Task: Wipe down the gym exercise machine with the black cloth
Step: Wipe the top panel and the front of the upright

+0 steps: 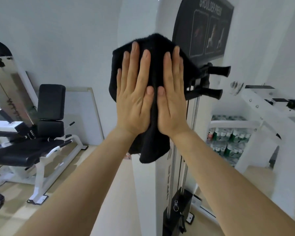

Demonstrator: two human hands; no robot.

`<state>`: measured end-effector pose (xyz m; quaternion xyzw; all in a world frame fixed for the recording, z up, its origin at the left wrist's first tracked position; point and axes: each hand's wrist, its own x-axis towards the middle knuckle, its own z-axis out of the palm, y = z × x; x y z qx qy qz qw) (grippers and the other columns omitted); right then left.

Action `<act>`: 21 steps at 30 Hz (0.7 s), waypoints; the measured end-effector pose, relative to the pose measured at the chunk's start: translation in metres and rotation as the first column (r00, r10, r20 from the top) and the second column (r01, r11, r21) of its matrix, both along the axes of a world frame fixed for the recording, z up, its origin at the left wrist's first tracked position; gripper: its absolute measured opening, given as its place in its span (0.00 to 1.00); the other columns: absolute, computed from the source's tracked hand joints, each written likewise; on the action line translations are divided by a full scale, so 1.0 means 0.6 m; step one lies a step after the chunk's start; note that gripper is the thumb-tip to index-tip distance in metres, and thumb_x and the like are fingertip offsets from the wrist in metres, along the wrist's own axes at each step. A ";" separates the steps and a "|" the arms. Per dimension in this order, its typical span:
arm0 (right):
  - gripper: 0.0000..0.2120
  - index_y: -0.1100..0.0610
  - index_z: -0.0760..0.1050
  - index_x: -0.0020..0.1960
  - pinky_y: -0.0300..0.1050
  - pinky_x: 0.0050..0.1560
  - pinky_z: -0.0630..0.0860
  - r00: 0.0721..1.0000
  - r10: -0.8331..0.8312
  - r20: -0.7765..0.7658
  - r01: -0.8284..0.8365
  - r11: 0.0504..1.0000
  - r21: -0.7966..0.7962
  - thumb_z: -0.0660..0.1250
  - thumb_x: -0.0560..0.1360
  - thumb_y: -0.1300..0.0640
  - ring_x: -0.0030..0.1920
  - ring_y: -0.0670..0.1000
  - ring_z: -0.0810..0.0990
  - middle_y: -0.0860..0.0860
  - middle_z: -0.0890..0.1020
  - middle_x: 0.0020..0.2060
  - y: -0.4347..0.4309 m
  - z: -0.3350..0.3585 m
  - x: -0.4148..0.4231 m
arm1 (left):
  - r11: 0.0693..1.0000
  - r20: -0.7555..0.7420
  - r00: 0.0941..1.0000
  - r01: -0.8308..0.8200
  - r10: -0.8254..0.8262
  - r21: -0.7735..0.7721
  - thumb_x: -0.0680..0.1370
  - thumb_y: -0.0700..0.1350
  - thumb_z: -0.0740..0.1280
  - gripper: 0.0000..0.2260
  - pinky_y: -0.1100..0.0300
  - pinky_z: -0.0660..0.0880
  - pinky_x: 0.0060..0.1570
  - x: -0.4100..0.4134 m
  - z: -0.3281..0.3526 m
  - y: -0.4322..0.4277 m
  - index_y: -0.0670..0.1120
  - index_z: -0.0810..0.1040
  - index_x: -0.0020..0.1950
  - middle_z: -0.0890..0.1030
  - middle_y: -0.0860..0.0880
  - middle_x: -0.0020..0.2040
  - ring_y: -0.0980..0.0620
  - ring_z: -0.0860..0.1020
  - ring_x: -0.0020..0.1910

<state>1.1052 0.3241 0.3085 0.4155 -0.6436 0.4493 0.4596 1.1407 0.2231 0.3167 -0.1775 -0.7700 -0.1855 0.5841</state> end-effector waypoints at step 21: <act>0.25 0.64 0.51 0.80 0.25 0.69 0.52 0.980 0.196 0.029 -0.191 0.973 -0.132 0.50 0.85 0.61 0.77 0.39 0.48 0.61 0.49 0.81 -0.008 -0.245 0.014 | 0.996 -0.026 1.000 -0.003 0.006 0.092 0.84 0.49 0.48 0.26 0.39 0.48 0.77 -0.005 -0.259 0.005 0.41 0.53 0.81 0.52 0.39 0.81 0.43 0.49 0.81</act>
